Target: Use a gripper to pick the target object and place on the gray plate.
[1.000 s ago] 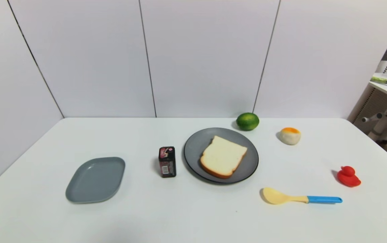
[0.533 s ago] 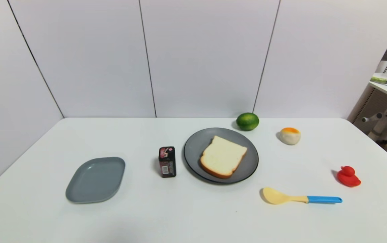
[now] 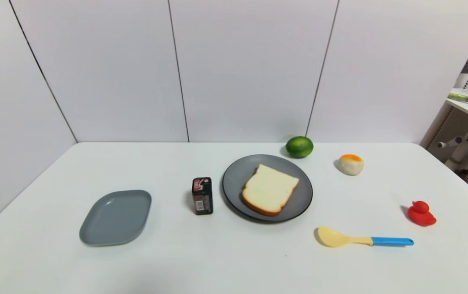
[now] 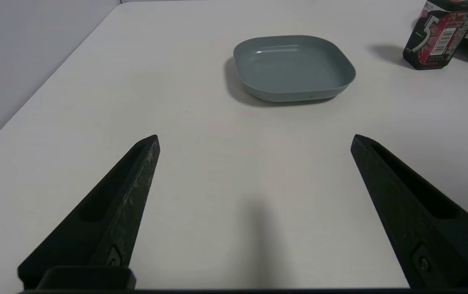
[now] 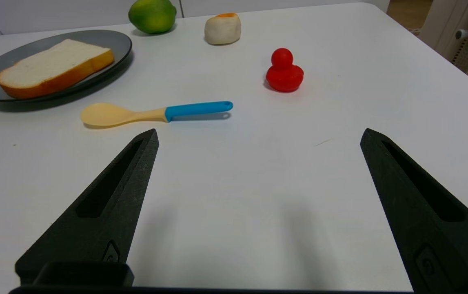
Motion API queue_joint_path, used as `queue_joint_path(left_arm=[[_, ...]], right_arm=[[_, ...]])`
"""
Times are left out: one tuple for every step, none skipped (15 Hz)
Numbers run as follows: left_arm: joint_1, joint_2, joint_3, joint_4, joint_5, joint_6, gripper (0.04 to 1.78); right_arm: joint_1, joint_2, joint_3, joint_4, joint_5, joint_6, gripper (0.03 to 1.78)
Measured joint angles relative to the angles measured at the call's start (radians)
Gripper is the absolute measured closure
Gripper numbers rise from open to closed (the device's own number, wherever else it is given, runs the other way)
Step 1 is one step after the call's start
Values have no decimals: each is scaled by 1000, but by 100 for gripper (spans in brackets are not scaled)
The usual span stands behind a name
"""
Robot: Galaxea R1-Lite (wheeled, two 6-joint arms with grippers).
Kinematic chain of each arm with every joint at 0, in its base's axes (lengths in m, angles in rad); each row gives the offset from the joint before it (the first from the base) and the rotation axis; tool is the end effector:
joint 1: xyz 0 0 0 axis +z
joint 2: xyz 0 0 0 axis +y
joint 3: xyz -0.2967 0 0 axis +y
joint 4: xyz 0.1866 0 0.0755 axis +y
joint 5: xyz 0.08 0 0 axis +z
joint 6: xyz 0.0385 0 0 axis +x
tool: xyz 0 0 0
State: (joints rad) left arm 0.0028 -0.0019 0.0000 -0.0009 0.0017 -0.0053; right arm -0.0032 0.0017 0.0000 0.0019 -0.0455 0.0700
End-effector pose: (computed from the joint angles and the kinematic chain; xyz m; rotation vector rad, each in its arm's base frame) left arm 0.0083 0.0001 0.0756 -0.0053 -0.0028 0.0045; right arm 0.0085 -0.0018 0.0753 0.0699 0.0019 -0.0488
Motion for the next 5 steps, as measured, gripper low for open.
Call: queue_joint_path(left_arm=[[0,0,0,0,0,0,13],[0,0,0,0,0,0,13],[0,0,0,0,0,0,13],[0,0,0,0,0,0,13],[0,0,0,0,0,0,13]], right_arm=[[0,0,0,5,-1,-2,10],[0,0,-1,7,-1,-3,10],[0,0,-1,6,-1,-3,10],[0,0,-1,-1,0,3,10],[0,0,-1,-2,0,6,10]])
